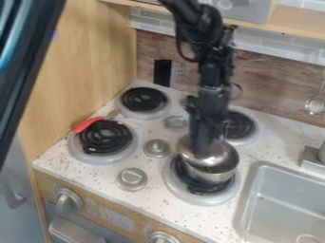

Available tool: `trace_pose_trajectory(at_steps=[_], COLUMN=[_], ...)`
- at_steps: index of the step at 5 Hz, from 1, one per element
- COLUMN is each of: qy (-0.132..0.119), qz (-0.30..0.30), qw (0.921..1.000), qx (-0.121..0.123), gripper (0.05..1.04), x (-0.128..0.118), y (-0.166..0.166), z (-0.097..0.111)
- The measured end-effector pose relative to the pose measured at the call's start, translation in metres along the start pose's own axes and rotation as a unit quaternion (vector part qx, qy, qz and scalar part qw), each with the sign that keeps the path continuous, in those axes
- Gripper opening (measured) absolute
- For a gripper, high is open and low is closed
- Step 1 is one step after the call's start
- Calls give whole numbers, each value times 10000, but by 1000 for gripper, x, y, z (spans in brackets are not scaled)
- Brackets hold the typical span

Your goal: Put the lid on top of the silver dish

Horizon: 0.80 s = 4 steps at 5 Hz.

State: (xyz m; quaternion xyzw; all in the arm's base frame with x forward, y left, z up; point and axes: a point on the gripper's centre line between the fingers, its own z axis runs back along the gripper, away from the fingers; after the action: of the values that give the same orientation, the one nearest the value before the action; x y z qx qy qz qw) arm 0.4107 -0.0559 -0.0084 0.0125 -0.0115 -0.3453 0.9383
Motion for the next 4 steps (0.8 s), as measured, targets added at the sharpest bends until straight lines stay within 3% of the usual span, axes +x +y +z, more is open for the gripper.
trace_pose_trajectory(at_steps=[2,3,4], qy=[92,134,104], qz=[-351,-338,-206], qw=[9993,9993,9996], qx=[23,-41,-177], gripper=[240,298,590], x=[2,1,3], y=[-9,-11,-14], z=[0,0,3])
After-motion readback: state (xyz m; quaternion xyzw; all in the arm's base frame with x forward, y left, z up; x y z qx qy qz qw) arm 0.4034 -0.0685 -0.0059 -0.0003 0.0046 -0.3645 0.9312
